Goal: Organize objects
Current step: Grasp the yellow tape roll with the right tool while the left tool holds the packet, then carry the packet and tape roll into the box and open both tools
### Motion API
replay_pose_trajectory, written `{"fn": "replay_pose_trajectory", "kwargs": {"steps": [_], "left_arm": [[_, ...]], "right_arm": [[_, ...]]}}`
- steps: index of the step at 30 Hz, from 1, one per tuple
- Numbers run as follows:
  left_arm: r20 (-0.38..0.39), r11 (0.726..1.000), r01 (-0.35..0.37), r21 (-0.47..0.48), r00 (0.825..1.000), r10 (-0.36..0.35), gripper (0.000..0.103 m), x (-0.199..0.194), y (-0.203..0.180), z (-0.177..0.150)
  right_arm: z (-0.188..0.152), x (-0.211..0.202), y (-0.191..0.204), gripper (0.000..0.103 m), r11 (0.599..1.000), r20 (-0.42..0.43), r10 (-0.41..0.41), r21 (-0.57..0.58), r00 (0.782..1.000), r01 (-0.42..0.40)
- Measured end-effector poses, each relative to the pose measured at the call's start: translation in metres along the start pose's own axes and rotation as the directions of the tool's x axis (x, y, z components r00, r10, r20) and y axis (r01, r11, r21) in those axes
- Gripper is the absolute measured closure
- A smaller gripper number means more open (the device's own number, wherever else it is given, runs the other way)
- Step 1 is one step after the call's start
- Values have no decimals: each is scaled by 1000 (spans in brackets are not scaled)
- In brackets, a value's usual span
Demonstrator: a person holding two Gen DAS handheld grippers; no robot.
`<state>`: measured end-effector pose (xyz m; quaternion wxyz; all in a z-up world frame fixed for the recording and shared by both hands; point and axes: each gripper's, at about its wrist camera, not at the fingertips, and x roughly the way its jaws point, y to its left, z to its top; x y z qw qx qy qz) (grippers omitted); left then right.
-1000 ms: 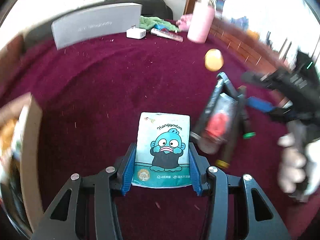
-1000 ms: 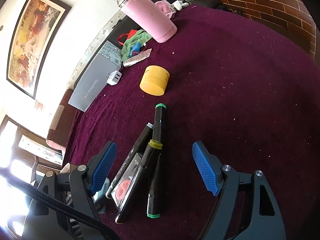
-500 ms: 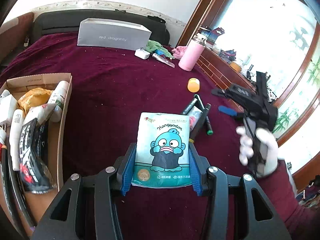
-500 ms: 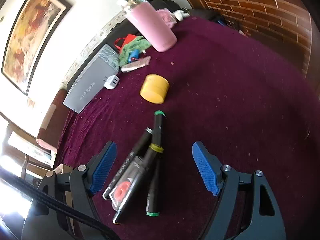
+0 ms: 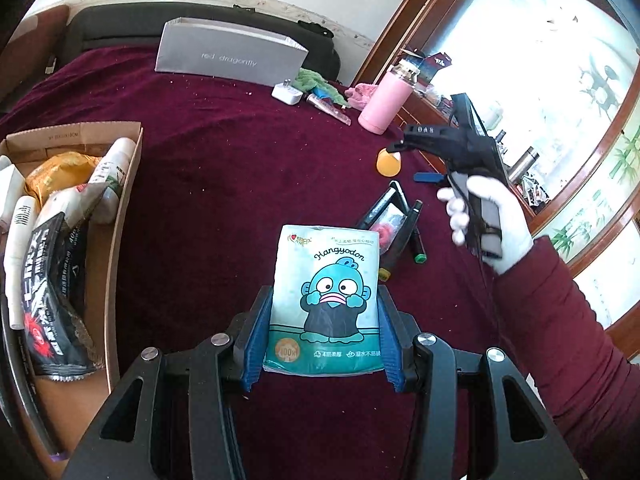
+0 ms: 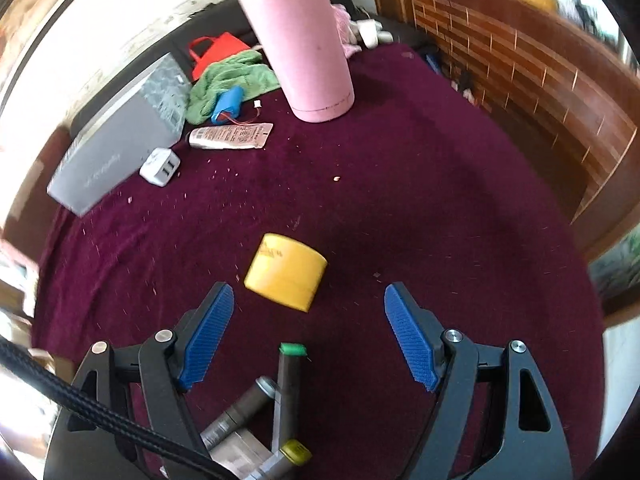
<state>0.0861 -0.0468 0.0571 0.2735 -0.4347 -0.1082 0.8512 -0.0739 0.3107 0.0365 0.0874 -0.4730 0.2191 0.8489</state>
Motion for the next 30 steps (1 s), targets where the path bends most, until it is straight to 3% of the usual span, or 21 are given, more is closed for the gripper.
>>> {"fn": "replay_pose_trajectory", "kwargs": {"steps": [5, 8, 11, 12, 13, 30], "left_arm": [[-3, 1000, -5, 7, 1000, 5, 60, 2, 3, -2], [-6, 1000, -3, 1, 1000, 3, 60, 1, 6, -4], [-4, 1000, -3, -7, 1000, 3, 60, 1, 9, -4], [-4, 1000, -2, -9, 1000, 2, 60, 2, 10, -3], [0, 1000, -1, -11, 1000, 1, 60, 1, 11, -4], [63, 999, -16, -31, 998, 18, 60, -35, 17, -19]], "right_arm": [[7, 17, 3, 25, 998, -53, -12, 56, 999, 15], [7, 24, 9, 32, 998, -76, -30, 56, 997, 35], [4, 25, 15, 46, 995, -70, -92, 32, 993, 95], [4, 25, 15, 61, 994, -68, -99, 31, 993, 101], [3, 24, 15, 65, 995, -69, -93, 33, 993, 96], [-41, -29, 29, 65, 998, -80, 55, -2, 995, -56]]}}
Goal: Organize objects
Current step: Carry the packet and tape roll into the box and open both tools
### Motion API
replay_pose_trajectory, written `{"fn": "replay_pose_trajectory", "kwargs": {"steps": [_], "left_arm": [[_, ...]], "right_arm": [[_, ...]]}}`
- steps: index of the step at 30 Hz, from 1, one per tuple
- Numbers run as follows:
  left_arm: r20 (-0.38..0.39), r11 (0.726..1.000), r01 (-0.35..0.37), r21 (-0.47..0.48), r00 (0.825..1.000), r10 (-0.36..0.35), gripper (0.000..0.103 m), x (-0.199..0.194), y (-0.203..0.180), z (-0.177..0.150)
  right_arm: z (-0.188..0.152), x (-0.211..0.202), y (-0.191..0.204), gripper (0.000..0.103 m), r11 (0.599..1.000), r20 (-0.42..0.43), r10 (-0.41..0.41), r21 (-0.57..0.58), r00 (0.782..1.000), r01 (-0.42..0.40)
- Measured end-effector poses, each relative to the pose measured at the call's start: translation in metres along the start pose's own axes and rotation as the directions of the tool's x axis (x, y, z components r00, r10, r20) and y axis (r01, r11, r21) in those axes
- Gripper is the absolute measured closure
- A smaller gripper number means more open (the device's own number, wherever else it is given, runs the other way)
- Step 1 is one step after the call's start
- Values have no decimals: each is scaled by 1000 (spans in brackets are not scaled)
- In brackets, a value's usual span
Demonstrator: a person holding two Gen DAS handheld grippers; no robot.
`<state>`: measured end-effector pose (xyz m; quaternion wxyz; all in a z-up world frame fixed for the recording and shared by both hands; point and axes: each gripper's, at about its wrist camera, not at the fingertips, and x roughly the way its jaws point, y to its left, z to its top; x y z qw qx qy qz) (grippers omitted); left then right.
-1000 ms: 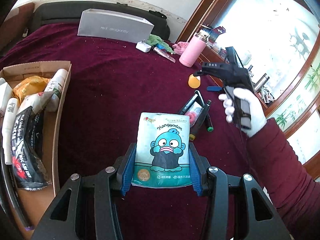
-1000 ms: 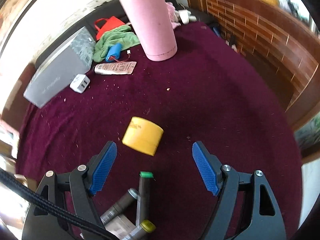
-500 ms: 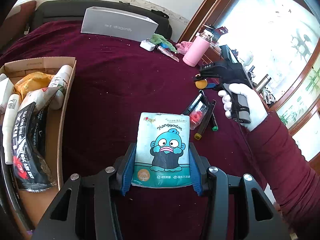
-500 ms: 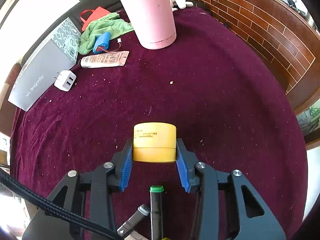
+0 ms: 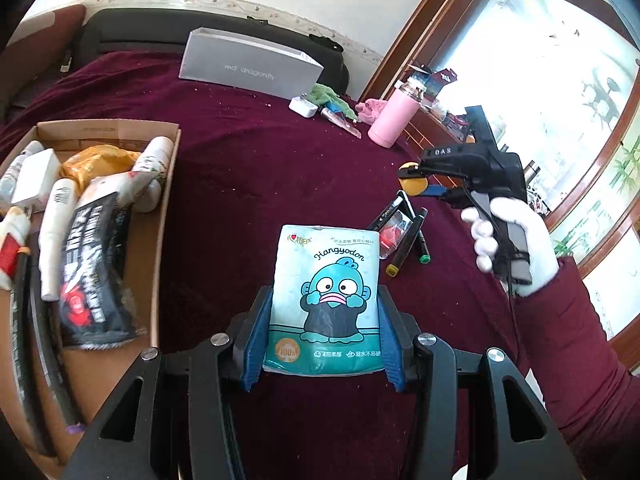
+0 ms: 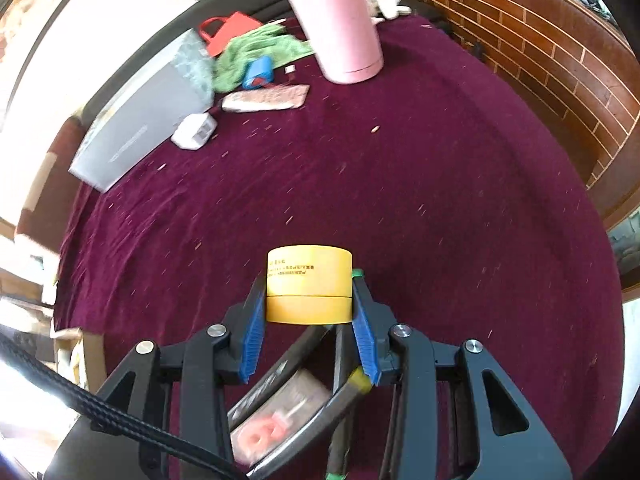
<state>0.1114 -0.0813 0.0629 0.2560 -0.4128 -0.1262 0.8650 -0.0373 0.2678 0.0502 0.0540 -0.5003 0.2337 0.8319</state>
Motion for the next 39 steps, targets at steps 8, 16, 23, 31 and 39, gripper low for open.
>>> {"fn": "replay_pose_trajectory", "kwargs": {"steps": [8, 16, 23, 31, 39], "left_arm": [[49, 998, -44, -44, 998, 46, 60, -30, 23, -7], [102, 987, -101, -124, 988, 114, 60, -62, 63, -16], [134, 970, -162, -182, 973, 188, 60, -91, 101, -24], [140, 939, -268, -214, 943, 301, 60, -113, 136, -33], [97, 912, -350, -215, 921, 376, 60, -114, 163, -40]], "right_arm": [[-49, -11, 42, 65, 991, -44, 95, -92, 994, -99], [-92, -12, 99, 65, 959, -107, 189, -193, 976, -207], [-121, -19, 146, 65, 922, -141, 250, -266, 958, -280], [-151, -20, 194, 65, 875, -202, 298, -333, 933, -352], [-189, -12, 237, 65, 823, -291, 326, -381, 900, -421]]}}
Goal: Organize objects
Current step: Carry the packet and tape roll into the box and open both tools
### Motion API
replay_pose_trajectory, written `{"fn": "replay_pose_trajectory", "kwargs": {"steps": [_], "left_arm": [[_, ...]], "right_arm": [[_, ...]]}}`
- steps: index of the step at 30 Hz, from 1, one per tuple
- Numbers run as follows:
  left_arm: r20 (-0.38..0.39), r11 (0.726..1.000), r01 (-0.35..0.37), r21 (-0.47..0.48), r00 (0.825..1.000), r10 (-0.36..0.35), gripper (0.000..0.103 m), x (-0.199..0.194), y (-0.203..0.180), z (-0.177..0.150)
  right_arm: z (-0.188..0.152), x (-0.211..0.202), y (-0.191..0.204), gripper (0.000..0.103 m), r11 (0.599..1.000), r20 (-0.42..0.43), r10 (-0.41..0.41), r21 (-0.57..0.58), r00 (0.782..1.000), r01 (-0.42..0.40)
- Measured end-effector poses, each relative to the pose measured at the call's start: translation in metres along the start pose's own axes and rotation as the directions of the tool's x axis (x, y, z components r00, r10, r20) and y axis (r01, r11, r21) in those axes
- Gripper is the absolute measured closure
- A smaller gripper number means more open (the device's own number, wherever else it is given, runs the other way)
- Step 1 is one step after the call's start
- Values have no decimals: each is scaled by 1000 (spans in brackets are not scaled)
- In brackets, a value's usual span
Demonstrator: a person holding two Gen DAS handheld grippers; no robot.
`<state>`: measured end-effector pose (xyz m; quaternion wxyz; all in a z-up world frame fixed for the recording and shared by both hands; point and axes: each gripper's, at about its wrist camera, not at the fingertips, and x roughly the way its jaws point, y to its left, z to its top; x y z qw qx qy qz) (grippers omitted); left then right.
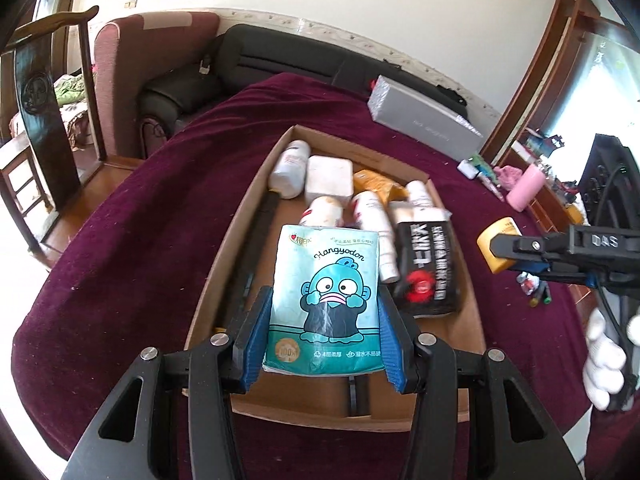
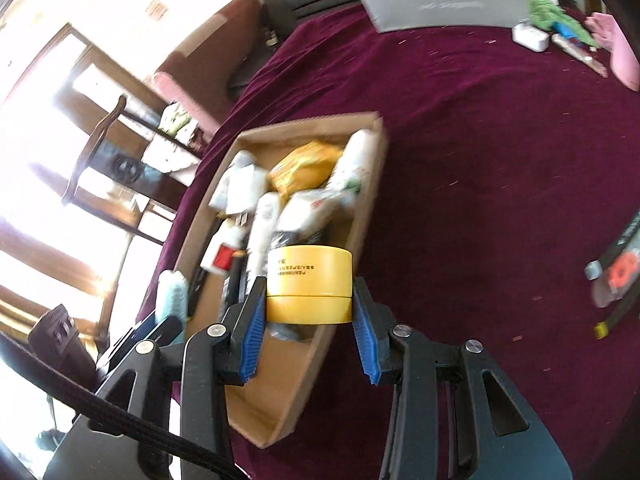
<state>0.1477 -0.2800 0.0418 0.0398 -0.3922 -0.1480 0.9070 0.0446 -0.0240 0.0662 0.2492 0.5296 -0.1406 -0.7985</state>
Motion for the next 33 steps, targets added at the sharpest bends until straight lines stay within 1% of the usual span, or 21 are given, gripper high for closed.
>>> {"fn": "replay_pose_trajectory", "kwargs": {"steps": [5, 9, 17, 21, 28, 33], "left_arm": [[-26, 1000, -8, 0, 1000, 8, 60, 8, 7, -3], [-39, 1000, -13, 1, 999, 13, 60, 12, 10, -7], [-24, 998, -54, 28, 998, 55, 60, 11, 8, -9], [-16, 999, -50, 18, 999, 50, 58, 10, 10, -9], [-4, 999, -49, 0, 999, 49, 57, 8, 15, -8], [-5, 1000, -29, -5, 1000, 29, 47, 7, 14, -7]], "right_arm": [[-17, 24, 28, 64, 998, -64, 30, -56, 997, -33], [-29, 40, 44, 64, 995, -106, 37, -91, 994, -47], [-51, 65, 61, 64, 986, -150, -19, -165, 988, -6], [-57, 72, 62, 64, 981, -147, -59, -192, 987, 30], [-62, 72, 62, 64, 975, -137, -82, -214, 987, 51], [-64, 71, 64, 63, 970, -129, -97, -234, 987, 65]]}}
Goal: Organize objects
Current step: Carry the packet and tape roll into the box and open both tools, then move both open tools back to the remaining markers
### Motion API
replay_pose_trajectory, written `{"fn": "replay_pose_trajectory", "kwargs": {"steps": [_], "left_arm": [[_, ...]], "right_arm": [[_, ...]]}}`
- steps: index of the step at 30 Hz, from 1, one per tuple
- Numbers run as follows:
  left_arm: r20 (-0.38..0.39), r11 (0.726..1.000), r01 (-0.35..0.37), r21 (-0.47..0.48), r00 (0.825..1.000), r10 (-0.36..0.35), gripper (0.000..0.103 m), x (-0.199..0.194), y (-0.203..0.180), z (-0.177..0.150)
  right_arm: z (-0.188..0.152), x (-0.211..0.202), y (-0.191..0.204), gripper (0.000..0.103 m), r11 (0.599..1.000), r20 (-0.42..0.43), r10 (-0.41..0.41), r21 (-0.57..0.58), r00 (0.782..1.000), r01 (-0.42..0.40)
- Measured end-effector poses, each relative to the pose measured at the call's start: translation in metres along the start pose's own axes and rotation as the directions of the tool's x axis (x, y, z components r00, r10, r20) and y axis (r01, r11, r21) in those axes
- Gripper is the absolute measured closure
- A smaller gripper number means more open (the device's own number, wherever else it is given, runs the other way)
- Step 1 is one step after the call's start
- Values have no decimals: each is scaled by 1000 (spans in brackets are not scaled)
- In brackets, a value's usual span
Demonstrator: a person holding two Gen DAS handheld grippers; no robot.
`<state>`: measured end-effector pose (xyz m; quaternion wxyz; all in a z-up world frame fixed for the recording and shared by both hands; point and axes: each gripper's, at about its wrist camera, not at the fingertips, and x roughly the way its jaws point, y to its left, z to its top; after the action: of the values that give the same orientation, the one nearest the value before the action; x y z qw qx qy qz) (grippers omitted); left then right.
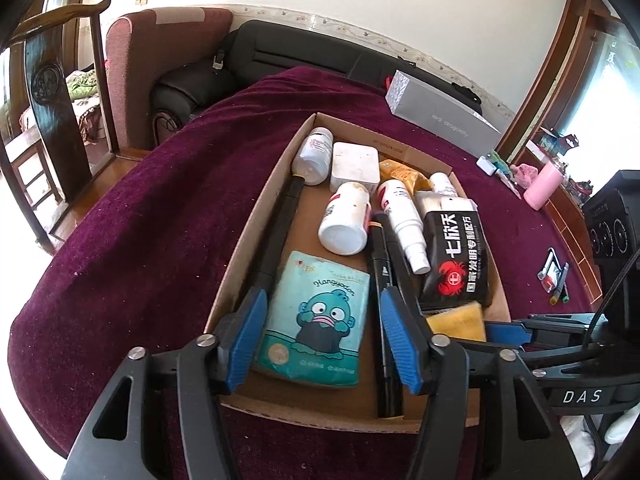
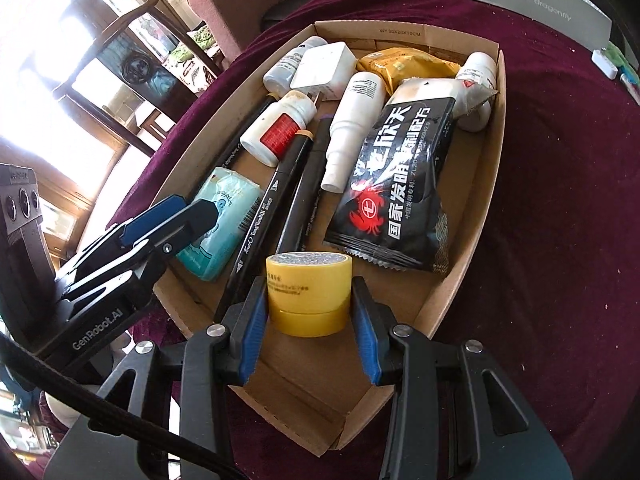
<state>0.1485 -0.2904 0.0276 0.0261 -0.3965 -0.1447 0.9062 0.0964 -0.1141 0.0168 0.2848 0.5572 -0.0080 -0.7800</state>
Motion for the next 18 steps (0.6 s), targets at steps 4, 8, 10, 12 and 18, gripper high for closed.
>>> {"fn": "replay_pose_trajectory", "kwargs": {"steps": [4, 8, 10, 12, 18], "left_arm": [[-4, 1000, 0, -7, 1000, 0, 44, -2, -1, 0], [11, 1000, -8, -11, 1000, 8, 44, -10, -3, 1], [21, 1000, -12, -6, 1000, 12, 43, -15, -6, 2], [35, 1000, -23, 12, 999, 22, 41, -21, -13, 3], [72, 993, -80, 91, 995, 74, 41, -36, -41, 5]], "right_arm": [[-1, -3, 2, 56, 1000, 22, -16, -11, 1000, 16], [-1, -14, 3, 50, 999, 56, -20, -26, 998, 21], [-3, -20, 1, 48, 1000, 75, -12, -24, 997, 14], [-4, -28, -4, 48, 1000, 94, 0, -12, 996, 1], [-12, -51, -25, 47, 998, 155, 25, 45, 988, -33]]}}
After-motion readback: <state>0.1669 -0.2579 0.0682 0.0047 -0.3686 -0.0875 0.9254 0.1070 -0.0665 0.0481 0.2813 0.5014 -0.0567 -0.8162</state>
